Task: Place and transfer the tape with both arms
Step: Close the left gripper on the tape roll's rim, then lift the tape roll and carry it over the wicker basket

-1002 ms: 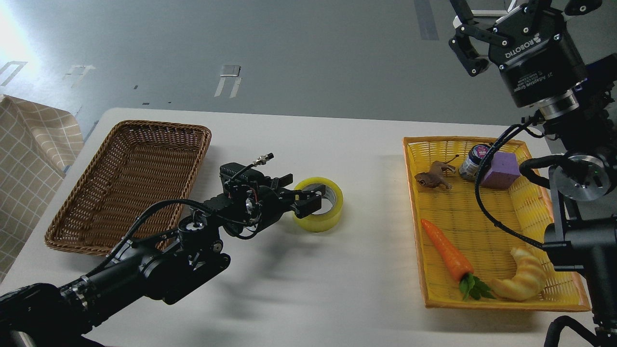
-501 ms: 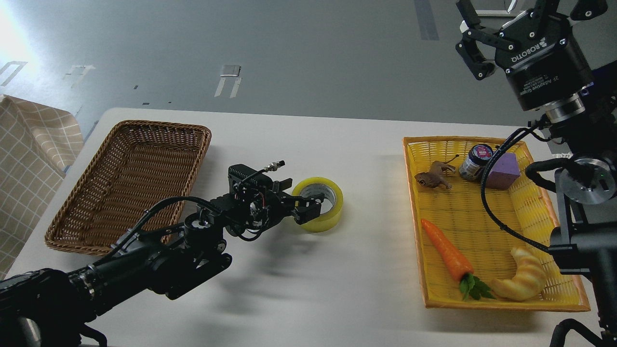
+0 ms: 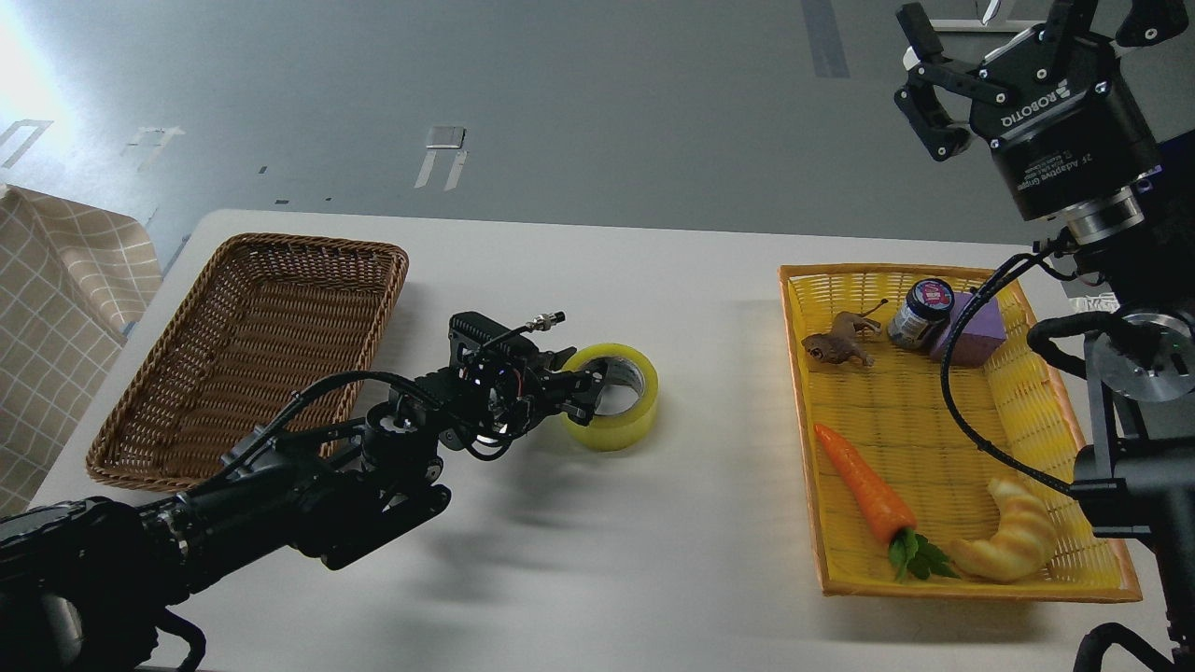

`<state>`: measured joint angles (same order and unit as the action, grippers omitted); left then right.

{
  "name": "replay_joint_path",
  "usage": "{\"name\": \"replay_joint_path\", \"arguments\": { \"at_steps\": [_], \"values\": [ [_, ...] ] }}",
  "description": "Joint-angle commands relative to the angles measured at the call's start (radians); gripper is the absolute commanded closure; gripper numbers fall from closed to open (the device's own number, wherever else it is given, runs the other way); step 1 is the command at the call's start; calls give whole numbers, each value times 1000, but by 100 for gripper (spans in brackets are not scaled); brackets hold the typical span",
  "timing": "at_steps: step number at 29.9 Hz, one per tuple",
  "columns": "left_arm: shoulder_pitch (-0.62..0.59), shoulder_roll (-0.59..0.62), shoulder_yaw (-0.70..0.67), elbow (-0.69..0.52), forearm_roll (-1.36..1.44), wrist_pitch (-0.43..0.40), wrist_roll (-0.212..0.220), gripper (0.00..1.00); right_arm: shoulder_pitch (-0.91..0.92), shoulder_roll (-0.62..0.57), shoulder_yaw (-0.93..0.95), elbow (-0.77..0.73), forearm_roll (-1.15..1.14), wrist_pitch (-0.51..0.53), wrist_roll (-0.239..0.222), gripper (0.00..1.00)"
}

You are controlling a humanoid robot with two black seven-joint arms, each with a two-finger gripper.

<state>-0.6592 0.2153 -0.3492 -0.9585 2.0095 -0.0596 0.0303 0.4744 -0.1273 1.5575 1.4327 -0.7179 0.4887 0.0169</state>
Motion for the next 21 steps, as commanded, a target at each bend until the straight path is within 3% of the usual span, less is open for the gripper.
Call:
{"name": "replay_joint_path", "arguments": {
  "at_steps": [1, 3, 21],
  "values": [
    [-4, 1, -1, 1, -2, -12, 2, 84, -5, 0, -1, 0, 0, 0, 0, 0],
    [-11, 1, -1, 0, -8, -14, 2, 91, -6, 0, 1, 0, 0, 0, 0, 0],
    [-112, 16, -1, -19, -28, -88, 0, 92, -19, 0, -1, 0, 0, 0, 0, 0]
  ]
}}
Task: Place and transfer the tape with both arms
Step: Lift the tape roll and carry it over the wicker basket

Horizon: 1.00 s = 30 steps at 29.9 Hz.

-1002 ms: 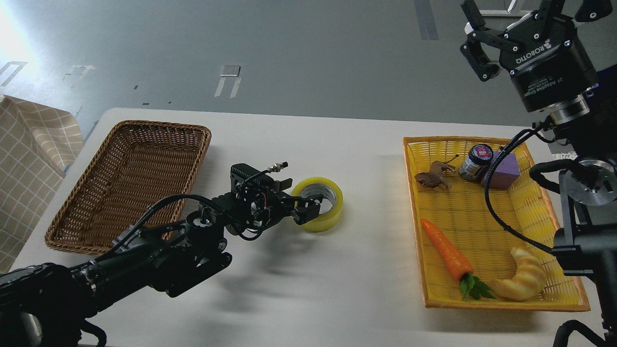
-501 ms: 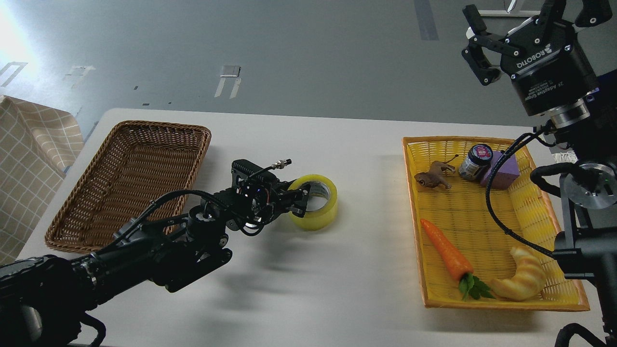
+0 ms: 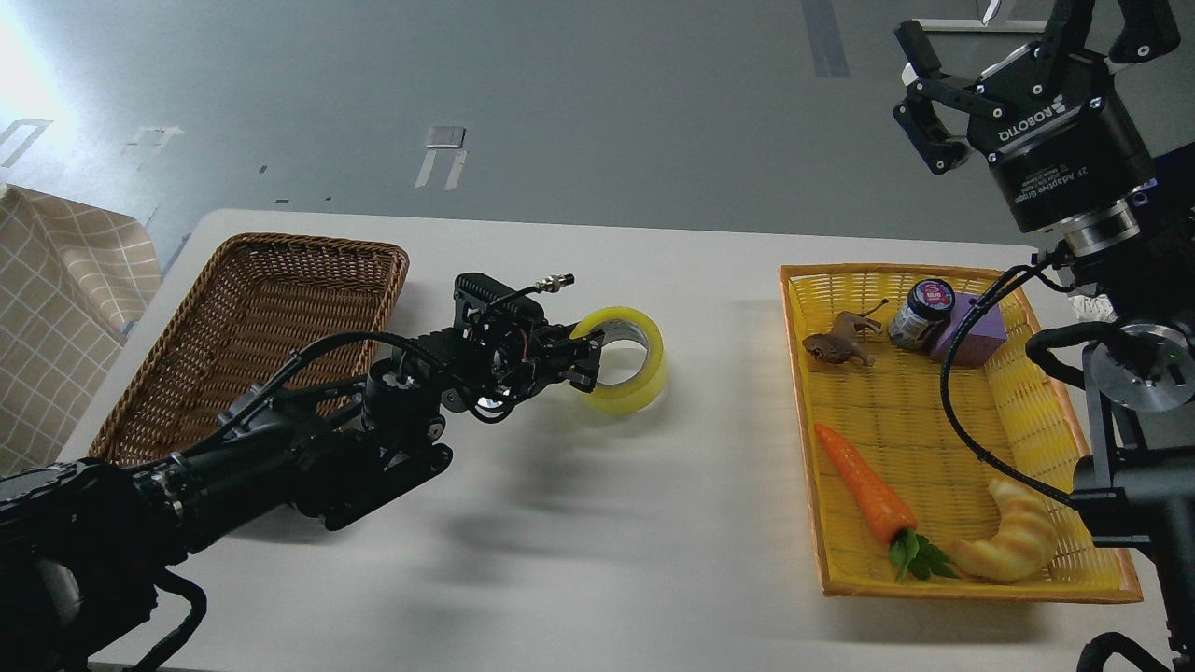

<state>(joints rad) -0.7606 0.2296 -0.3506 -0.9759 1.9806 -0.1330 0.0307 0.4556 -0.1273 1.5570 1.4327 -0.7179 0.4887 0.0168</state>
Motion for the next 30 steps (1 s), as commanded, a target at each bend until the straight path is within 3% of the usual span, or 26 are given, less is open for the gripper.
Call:
{"name": "replay_joint_path", "arguments": {
  "at_steps": [1, 16, 24, 30],
  "values": [
    [-16, 5, 1, -9, 1, -23, 0, 92, 0, 0, 0, 0, 0, 0, 0, 0],
    [-192, 194, 2, -115, 4, -200, -11, 92, -12, 0, 2, 2, 0, 0, 0, 0],
    [-269, 396, 2, -196, 6, -287, -18, 92, -12, 0, 3, 2, 0, 0, 0, 0],
    [-252, 563, 2, -250, 6, -289, -49, 92, -12, 2, 2, 0, 0, 0, 0, 0]
  ]
}}
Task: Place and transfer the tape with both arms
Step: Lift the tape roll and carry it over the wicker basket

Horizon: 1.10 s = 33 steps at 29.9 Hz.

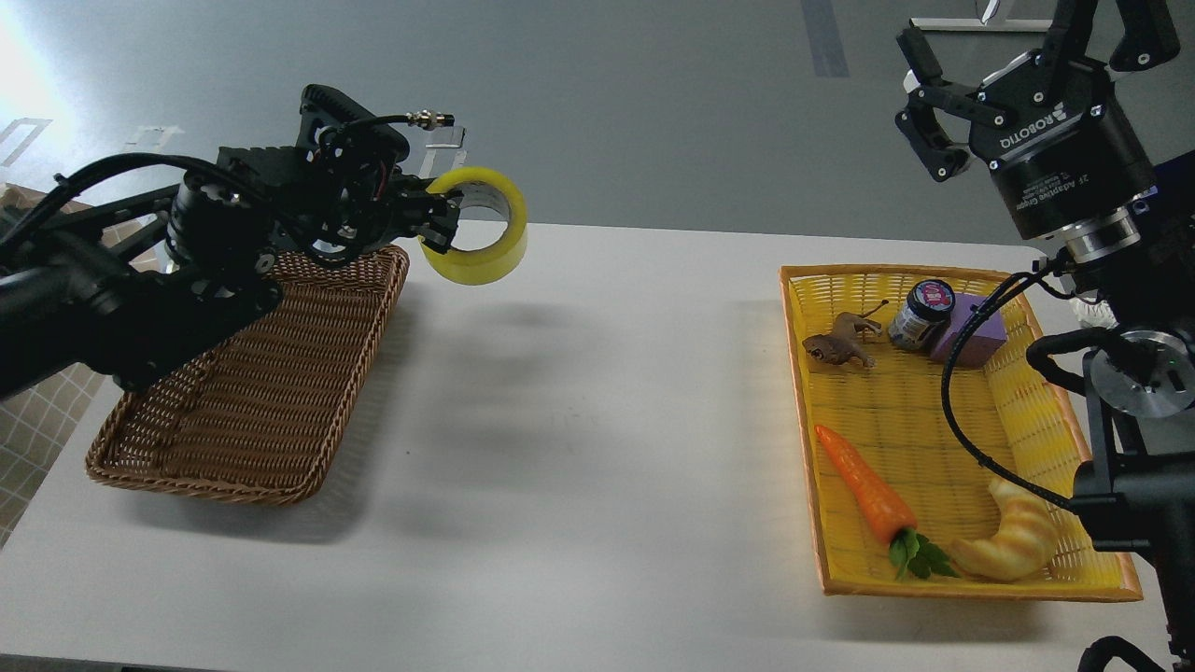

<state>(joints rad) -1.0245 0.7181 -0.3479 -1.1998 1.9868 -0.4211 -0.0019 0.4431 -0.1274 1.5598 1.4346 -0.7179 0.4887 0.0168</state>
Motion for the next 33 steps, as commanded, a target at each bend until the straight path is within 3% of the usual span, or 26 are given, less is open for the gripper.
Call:
{"name": "replay_joint_path", "arguments": {
  "at_steps": [1, 3, 11, 26, 29, 33],
  "values": [
    [15, 99, 0, -32, 0, -1, -21, 92, 0, 2, -1, -2, 0, 0, 0, 0],
    [55, 188, 6, -49, -2, 11, -35, 92, 0, 2, -3, 0, 0, 0, 0, 0],
    [179, 331, 6, -72, -3, 80, -67, 92, 0, 0, -7, -2, 0, 0, 0, 0],
    [345, 331, 7, -18, -23, 196, -96, 90, -12, 0, -9, -6, 0, 0, -11, 0],
    [357, 328, 7, 9, -23, 219, -130, 89, -14, 0, -12, -6, 0, 0, -18, 0],
    [363, 324, 7, 58, -25, 251, -138, 87, -15, 0, -12, -3, 0, 0, -18, 0]
  ]
}}
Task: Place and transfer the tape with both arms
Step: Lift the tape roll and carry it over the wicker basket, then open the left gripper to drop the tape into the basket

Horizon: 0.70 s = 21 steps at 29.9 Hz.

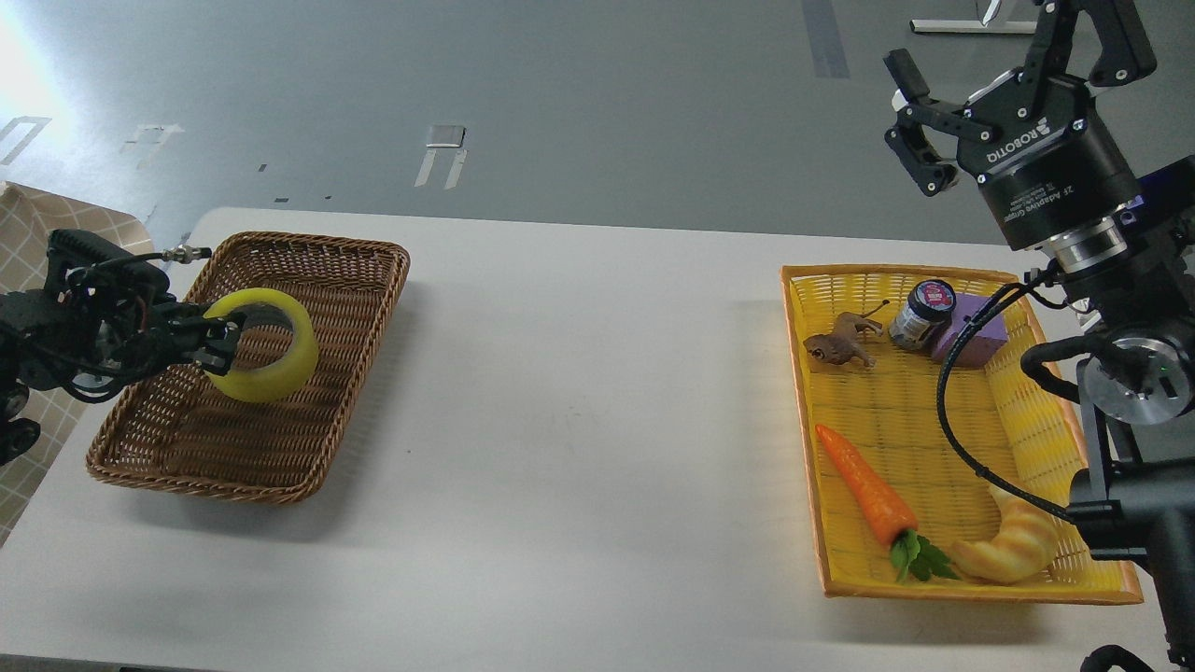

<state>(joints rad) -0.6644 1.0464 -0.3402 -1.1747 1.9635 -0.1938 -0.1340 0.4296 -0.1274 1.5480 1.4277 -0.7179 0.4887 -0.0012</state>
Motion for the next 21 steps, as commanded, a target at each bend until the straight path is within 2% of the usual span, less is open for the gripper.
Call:
{"name": "replay_joint_path", "arguments": {
  "at_steps": [1, 5, 9, 13, 15, 18, 21],
  "values": [
    [3, -16, 0, 50, -2, 37, -9, 86, -5, 0, 1, 5, 0, 0, 0, 0],
    [3, -40, 0, 92, -2, 57, -26, 84, -11, 0, 3, 8, 0, 0, 0, 0],
    [3, -59, 0, 116, -2, 66, -52, 77, -26, 0, 7, 13, 0, 0, -3, 0],
    [3, -60, 0, 118, -2, 70, -58, 69, -31, -1, 7, 14, 0, 0, -5, 0],
    [3, -60, 0, 124, -11, 76, -59, 57, -32, 0, 7, 14, 0, 0, -5, 0],
    [3, -66, 0, 145, -25, 86, -61, 48, -32, 2, 7, 16, 0, 0, -5, 0],
    [3, -66, 0, 158, -34, 105, -67, 33, -32, 2, 7, 14, 0, 0, -5, 0]
  ]
}}
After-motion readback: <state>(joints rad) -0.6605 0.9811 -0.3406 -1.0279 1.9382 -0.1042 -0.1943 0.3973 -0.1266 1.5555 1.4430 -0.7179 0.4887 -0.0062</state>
